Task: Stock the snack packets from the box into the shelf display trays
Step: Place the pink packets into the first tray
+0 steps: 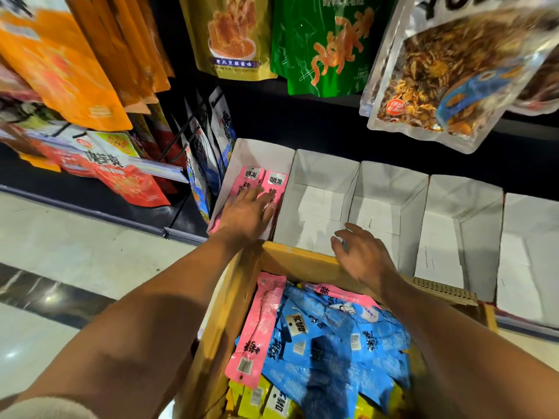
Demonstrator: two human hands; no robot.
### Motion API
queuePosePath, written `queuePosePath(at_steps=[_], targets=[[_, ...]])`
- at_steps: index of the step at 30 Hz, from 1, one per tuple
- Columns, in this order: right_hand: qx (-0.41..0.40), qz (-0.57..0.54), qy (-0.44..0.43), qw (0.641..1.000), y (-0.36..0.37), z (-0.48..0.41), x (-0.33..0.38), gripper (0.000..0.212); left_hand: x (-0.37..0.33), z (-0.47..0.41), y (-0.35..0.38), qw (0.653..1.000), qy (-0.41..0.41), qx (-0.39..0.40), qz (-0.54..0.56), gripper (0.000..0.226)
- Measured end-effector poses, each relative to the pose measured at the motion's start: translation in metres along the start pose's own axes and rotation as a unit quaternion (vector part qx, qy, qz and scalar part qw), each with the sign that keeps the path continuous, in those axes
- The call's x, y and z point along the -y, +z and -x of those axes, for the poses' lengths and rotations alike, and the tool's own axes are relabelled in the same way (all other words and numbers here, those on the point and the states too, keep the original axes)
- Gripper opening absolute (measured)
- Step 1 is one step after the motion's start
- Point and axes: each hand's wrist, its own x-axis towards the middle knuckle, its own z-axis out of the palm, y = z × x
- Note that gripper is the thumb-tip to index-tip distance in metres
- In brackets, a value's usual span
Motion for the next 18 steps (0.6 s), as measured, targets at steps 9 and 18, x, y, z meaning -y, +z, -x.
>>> queuePosePath(at_steps=[9,18], targets=[[-0.026,-0.054,-0.052,0.997,-0.015,0.037,0.014,0.046,-0.015,0.147,0.007,0.998,-0.01,-0.062,0.009,0.056],[0.003,-0.143,-0.152,0.978,0.031,0.144,0.06,0.028,-0.025,0.26,0.042,0.994,-0.095,0.008,0.057,0.073]])
